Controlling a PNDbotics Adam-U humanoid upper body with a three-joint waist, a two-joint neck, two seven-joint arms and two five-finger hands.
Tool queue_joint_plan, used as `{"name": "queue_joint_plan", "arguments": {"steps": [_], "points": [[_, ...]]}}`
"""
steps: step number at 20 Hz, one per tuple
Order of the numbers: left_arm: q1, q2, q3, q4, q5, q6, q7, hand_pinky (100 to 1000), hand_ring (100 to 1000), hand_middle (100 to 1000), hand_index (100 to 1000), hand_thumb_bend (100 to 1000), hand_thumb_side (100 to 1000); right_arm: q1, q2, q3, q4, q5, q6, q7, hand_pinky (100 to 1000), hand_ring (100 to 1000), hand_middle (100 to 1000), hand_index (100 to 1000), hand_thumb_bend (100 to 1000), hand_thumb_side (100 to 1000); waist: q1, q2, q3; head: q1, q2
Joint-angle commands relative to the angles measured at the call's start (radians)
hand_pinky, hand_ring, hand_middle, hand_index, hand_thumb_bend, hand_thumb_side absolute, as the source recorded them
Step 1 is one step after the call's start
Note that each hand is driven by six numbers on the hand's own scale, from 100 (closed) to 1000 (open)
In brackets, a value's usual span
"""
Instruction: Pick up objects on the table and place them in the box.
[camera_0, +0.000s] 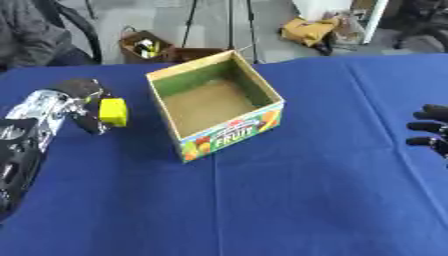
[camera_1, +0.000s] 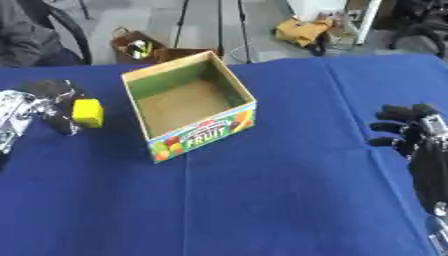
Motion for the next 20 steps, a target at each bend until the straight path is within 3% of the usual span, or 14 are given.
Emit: {"name": "queue_joint_plan", "arguments": {"steps": [1, 5, 6, 12, 16, 20], "points": [[-0.018, 0.015, 0.034, -0.027, -0.004, -0.016, 0.041, 667, 479, 408, 509, 240, 251, -0.007, -0.016, -0.010, -0.012, -0.002, -0.004, -0.001, 620, 723, 705, 779, 100, 1000, -0.004, -0.012, 0.002, -0.005, 0.000], [-0.013, 0.020, 0.030, -0.037, 0.027, -0.014, 0.055, 667, 479, 408, 509, 240, 251, -0.007, -0.016, -0.010, -0.012, -0.002, -0.004, -0.001, 620, 723, 705, 779, 100, 1000, -0.004, -0.012, 0.001, -0.005, 0.000], [-0.020, 0.013, 0.034, -0.045, 0.034, -0.018, 0.060, 653, 459, 372, 447, 295, 294, -0.006, -0.013, -0.006, -0.012, -0.004, -0.003, 0.001, 620, 722, 705, 779, 100, 1000, -0.007, -0.019, -0.005, 0.005, 0.006], [-0.145, -0.087, 0.013, -0.179, 0.119, -0.087, 0.130, 654, 463, 374, 443, 294, 292, -0.007, -0.011, -0.002, -0.009, -0.006, -0.001, 0.008, 620, 722, 705, 779, 100, 1000, -0.007, -0.024, -0.015, 0.014, 0.006], [-0.173, -0.117, -0.033, -0.259, 0.168, -0.065, 0.084, 662, 469, 383, 459, 289, 295, -0.009, -0.012, -0.002, -0.009, -0.007, -0.001, 0.008, 620, 722, 705, 780, 100, 1000, -0.005, -0.024, -0.027, 0.020, 0.003], [-0.191, -0.150, -0.062, -0.245, 0.154, -0.063, 0.020, 669, 473, 390, 474, 286, 303, -0.012, -0.011, 0.001, -0.009, -0.009, -0.001, 0.010, 620, 722, 705, 780, 100, 1000, -0.003, -0.024, -0.036, 0.023, 0.001]]}}
